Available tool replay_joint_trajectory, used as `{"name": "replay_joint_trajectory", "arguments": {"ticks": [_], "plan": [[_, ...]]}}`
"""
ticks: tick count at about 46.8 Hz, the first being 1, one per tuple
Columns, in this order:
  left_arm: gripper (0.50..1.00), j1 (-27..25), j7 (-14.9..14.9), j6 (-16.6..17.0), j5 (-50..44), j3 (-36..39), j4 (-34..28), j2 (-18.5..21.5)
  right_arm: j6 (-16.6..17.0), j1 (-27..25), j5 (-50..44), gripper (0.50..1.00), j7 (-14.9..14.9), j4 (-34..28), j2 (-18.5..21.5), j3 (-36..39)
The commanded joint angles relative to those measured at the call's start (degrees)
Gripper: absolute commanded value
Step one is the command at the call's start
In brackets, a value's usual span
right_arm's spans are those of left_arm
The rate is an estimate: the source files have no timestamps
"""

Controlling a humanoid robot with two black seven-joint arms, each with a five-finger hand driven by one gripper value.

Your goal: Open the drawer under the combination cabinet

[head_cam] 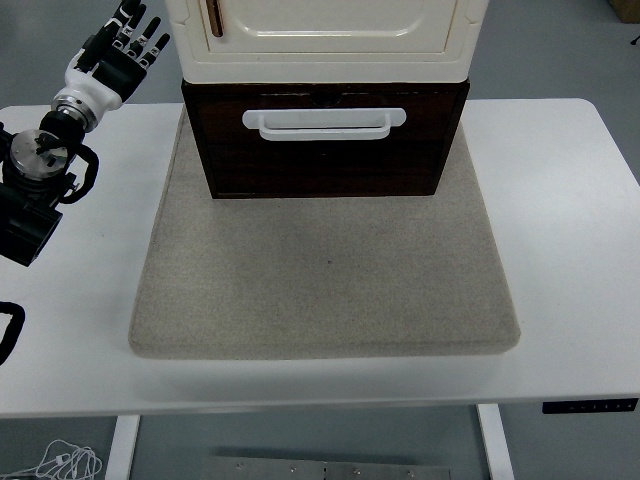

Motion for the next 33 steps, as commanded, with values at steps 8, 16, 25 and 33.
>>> {"name": "replay_joint_trajectory", "arguments": {"ticks": [8, 16, 25, 33], "plan": [[1.0, 0.0, 0.0, 0.0, 0.0, -0.1, 0.0, 0.0, 0.0, 0.0, 0.0, 0.926, 0.0, 0.0, 0.0, 0.0], [1.0, -0.1, 0.1, -0.4, -0.4, -0.2, 0.2, 0.5, 0.0, 0.0, 0.0, 0.926, 0.0, 0.0, 0.0, 0.0], [1.0, -1.0, 0.1, -0.2, -0.3, -0.1, 1.0, 0.8, -0.1, 0.1, 0.0, 0.926, 0.0, 0.0, 0.0, 0.0], [1.0, -1.2, 0.1, -0.6, -0.2, -0.8, 1.0, 0.8, 0.0, 0.0, 0.0, 0.926, 0.0, 0.0, 0.0, 0.0]]}}
